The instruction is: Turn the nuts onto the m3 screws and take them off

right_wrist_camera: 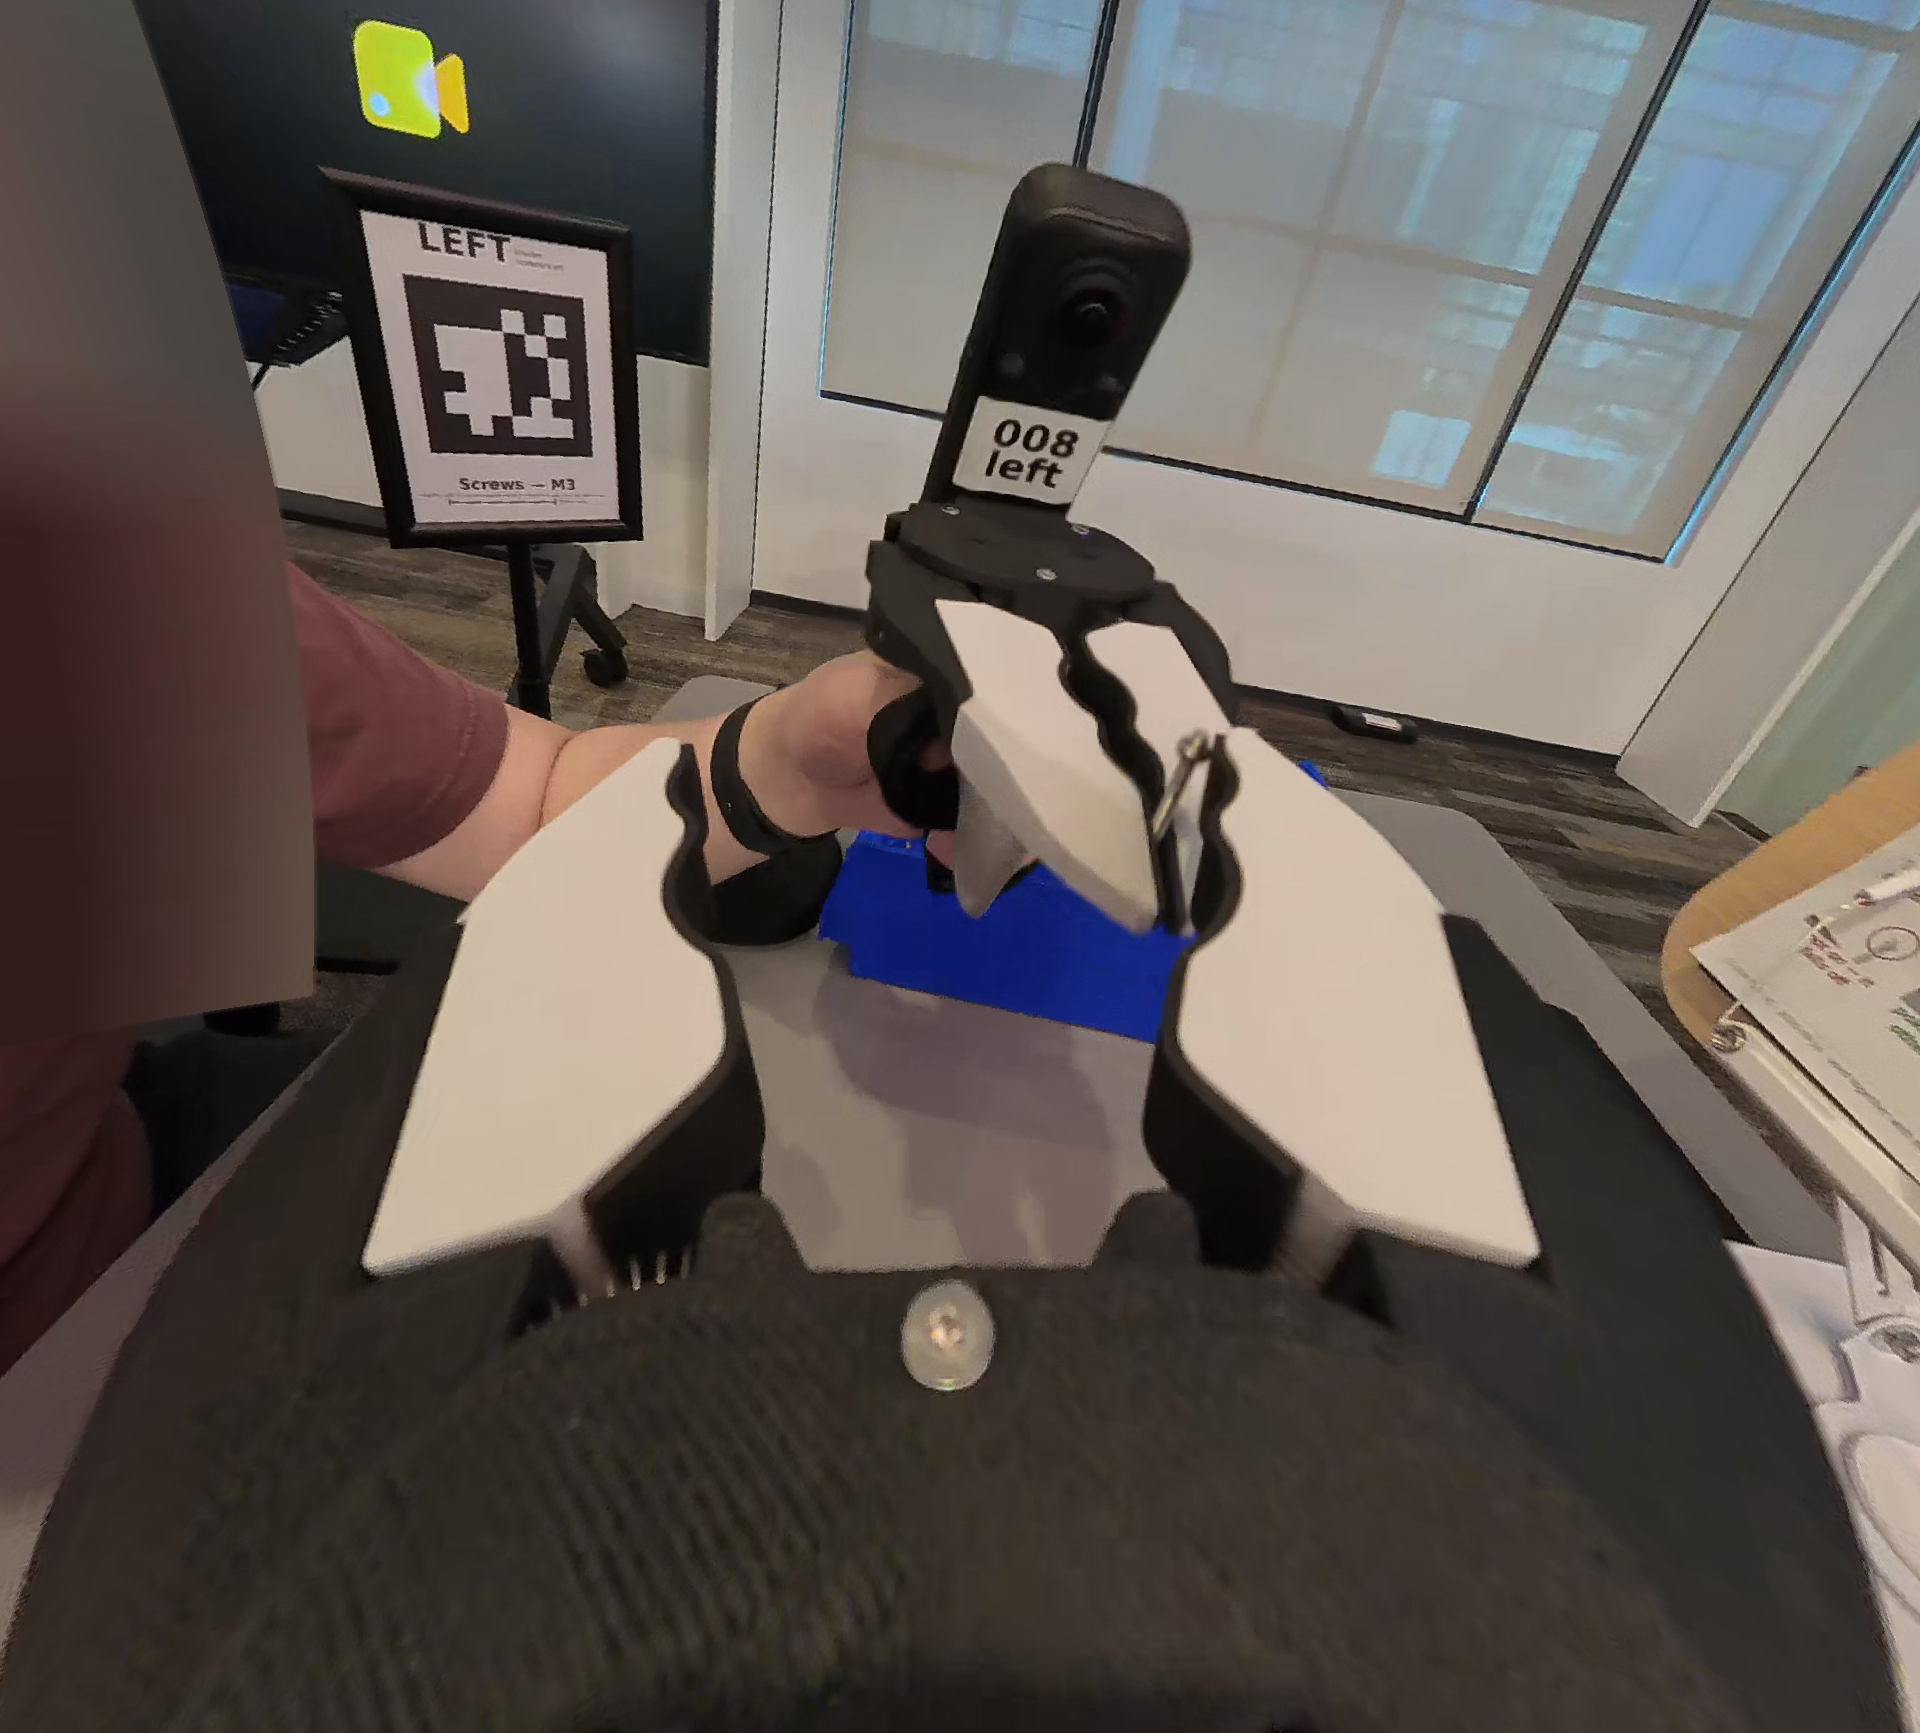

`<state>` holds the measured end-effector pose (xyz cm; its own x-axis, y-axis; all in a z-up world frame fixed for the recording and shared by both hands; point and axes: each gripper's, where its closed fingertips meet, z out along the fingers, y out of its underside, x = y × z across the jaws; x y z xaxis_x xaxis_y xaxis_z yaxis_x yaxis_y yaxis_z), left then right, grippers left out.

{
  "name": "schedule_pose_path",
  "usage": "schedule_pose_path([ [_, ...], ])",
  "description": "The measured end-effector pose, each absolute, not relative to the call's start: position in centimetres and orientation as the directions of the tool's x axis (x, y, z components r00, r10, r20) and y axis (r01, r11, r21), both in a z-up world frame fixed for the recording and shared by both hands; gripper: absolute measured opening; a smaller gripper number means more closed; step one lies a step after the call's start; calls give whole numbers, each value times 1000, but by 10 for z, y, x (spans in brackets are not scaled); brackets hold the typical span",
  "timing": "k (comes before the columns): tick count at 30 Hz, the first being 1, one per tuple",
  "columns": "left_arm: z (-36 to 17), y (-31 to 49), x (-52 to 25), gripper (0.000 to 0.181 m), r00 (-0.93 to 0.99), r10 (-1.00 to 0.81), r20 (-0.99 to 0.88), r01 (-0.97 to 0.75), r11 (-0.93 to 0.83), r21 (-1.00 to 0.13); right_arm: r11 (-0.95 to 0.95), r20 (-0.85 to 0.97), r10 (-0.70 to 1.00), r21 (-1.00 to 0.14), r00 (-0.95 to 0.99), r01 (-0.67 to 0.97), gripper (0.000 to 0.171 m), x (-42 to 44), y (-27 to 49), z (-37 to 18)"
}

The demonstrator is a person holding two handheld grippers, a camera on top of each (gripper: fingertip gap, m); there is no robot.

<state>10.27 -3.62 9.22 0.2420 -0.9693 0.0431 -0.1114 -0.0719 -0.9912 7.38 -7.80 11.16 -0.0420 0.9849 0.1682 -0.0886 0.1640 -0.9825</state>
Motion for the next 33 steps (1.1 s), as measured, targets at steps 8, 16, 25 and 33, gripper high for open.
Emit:
schedule_pose_path([
  [8,89,-51,115,2,147,-984,105,-93,-120,-988,116,122,992,-985,-45,-128,86,75,-72,114],
  [16,93,-38,106,1,233,-970,69,-85,-91,-992,163,167,985,-983,-37,-86,93,70,-77,108],
  [25,92,-44,109,2,161,-979,128,-58,-139,-989,110,115,993,-985,-29,-131,85,75,-70,115],
  [33,94,-35,105,2,219,-969,117,-44,-130,-991,157,161,986,-982,-32,-100,90,73,-74,111],
])
